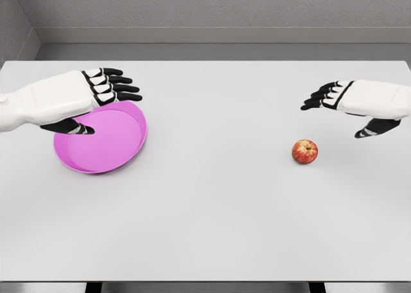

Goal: Put the apple on the plate with both arms

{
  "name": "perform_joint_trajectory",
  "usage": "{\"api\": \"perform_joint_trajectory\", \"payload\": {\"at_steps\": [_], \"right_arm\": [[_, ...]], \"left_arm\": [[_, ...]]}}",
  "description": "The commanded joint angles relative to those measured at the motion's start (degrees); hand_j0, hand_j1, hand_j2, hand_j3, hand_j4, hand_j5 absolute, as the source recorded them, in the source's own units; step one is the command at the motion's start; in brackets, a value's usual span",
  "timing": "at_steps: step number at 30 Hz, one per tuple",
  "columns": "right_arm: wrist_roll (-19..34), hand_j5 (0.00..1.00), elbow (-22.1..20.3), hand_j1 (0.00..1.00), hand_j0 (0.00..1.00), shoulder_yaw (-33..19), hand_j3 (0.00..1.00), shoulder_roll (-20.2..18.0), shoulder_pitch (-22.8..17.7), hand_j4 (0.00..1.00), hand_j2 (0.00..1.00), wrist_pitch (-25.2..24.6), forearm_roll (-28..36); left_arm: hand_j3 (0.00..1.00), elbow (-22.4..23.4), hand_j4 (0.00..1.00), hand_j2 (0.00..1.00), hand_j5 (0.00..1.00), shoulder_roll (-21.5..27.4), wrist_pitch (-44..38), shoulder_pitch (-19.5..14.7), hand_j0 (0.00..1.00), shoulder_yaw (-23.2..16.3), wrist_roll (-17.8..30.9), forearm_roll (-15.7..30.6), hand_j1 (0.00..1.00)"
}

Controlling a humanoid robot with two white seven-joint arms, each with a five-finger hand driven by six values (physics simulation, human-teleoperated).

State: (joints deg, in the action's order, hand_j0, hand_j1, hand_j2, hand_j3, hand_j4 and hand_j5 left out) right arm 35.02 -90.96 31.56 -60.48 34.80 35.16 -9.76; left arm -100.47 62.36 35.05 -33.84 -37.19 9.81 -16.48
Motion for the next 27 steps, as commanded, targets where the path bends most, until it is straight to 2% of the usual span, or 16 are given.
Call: {"api": "perform_joint_trajectory", "payload": {"at_steps": [1,6,11,13,16,19,22,25,27], "right_arm": [[-0.02,1.00,-0.27,1.00,1.00,0.08,1.00,0.01,0.00,1.00,1.00,-0.16,0.27],[-0.02,1.00,-1.23,1.00,1.00,0.00,1.00,-0.08,1.41,1.00,1.00,-0.16,0.27],[-0.02,1.00,-2.29,1.00,1.00,0.26,1.00,-0.08,0.62,1.00,1.00,-0.16,0.88],[-0.02,1.00,-1.06,1.00,1.00,0.52,1.00,0.01,-1.49,1.00,1.00,-0.16,5.89],[-0.02,1.00,1.05,1.00,1.00,2.63,1.00,0.10,-1.93,1.00,1.00,-0.16,12.31],[-0.02,1.00,3.77,1.00,1.00,3.69,1.00,0.10,-2.02,1.00,1.00,-0.16,13.19],[-0.02,1.00,4.65,1.00,1.00,6.41,1.00,0.36,-2.02,1.00,1.00,-0.16,13.19],[-0.02,1.00,7.64,1.00,1.00,6.76,1.00,2.21,-2.02,1.00,1.00,-1.58,13.01],[-0.02,1.00,10.80,1.00,1.00,8.87,1.00,4.32,-1.49,1.00,1.00,-2.11,12.49]], "left_arm": [[1.00,0.01,1.00,1.00,1.00,0.05,-0.05,0.00,1.00,0.01,0.47,0.31,1.00],[1.00,0.01,1.00,1.00,1.00,0.05,-0.05,0.09,1.00,0.01,0.56,0.31,1.00],[1.00,0.01,1.00,1.00,1.00,-0.04,-0.05,0.18,1.00,0.36,1.35,0.31,1.00],[1.00,0.01,1.00,1.00,1.00,-0.22,-0.05,0.00,1.00,0.62,4.25,0.31,1.00],[1.00,0.01,1.00,1.00,1.00,-0.22,-0.05,0.00,1.00,0.89,4.86,0.31,1.00],[1.00,0.01,1.00,1.00,1.00,-0.22,-0.05,0.00,1.00,1.15,5.04,0.31,1.00],[1.00,0.01,1.00,1.00,1.00,-0.22,-0.05,0.00,1.00,1.24,5.30,0.31,1.00],[1.00,0.10,1.00,1.00,1.00,-0.22,-0.05,0.00,1.00,1.24,5.30,0.31,1.00],[1.00,0.10,1.00,1.00,1.00,-0.22,-0.05,0.00,1.00,1.33,5.30,0.31,1.00]]}}
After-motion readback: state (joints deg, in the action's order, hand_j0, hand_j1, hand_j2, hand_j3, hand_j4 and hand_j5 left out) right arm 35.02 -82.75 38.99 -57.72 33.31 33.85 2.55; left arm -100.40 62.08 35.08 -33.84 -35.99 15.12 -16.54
